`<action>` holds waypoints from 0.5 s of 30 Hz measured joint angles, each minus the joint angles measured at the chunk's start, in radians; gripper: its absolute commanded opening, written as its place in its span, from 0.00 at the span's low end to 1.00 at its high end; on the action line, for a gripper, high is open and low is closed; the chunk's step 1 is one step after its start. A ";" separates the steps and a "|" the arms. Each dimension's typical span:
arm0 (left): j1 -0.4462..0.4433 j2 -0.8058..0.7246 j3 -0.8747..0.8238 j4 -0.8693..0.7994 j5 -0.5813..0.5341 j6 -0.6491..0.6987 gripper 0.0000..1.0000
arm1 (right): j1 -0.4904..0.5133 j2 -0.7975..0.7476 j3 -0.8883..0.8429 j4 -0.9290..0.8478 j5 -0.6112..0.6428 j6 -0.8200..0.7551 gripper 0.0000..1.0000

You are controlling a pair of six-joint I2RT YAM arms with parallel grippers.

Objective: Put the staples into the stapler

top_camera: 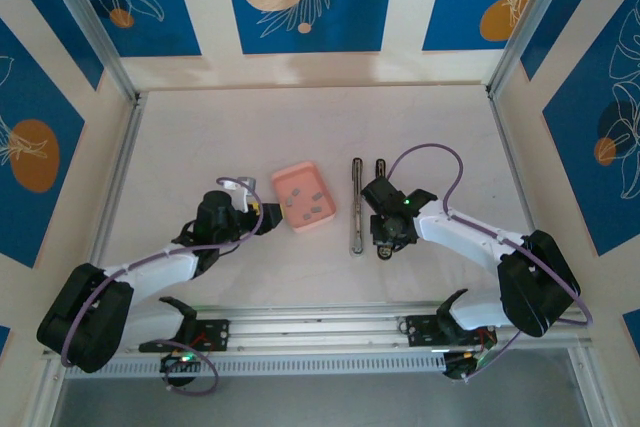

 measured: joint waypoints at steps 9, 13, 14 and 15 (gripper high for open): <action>-0.002 0.006 0.000 0.001 0.000 0.000 0.62 | 0.001 0.003 0.000 0.000 0.000 0.000 0.17; -0.003 0.006 0.000 0.003 0.000 0.000 0.62 | 0.001 0.005 -0.003 -0.001 0.000 0.000 0.17; -0.003 0.006 0.000 0.004 0.000 0.000 0.62 | 0.001 0.005 -0.004 0.000 -0.001 0.000 0.16; -0.003 0.006 0.000 0.004 0.000 0.000 0.62 | 0.001 0.005 -0.005 -0.002 -0.001 0.000 0.16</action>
